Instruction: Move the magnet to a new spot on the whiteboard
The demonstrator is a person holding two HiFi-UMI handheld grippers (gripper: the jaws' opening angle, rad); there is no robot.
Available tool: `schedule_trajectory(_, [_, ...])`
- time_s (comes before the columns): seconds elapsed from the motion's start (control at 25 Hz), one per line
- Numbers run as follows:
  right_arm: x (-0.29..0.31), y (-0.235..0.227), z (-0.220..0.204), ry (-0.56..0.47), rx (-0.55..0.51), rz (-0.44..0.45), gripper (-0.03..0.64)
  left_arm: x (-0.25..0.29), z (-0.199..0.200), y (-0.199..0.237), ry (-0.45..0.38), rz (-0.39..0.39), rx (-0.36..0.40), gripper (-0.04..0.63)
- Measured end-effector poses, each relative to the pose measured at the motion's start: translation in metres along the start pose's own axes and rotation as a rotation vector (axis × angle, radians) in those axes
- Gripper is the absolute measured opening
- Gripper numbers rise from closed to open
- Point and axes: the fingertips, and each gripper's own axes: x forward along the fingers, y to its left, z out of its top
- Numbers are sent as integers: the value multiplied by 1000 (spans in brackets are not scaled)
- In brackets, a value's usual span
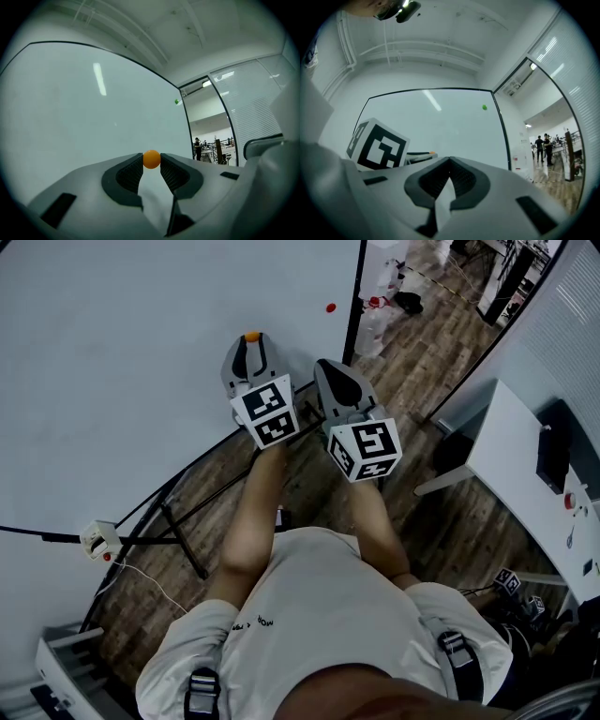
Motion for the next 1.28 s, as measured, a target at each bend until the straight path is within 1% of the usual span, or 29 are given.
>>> schedule_trajectory(0.28, [-5, -1, 3, -5, -2, -3, 14, -10, -1, -10, -11, -57, 9, 118])
schedule_trajectory(0.56, [-5, 1, 5, -5, -6, 1, 14, -19, -2, -14, -7, -90, -25, 118])
schedule_trajectory(0.84, [-4, 7, 4, -2, -5, 8, 14, -31, 2, -14, -27, -112, -10, 118])
schedule_trajectory(1.28, [-7, 6, 5, -3, -4, 0, 14, -51, 13, -28, -63, -179, -19, 118])
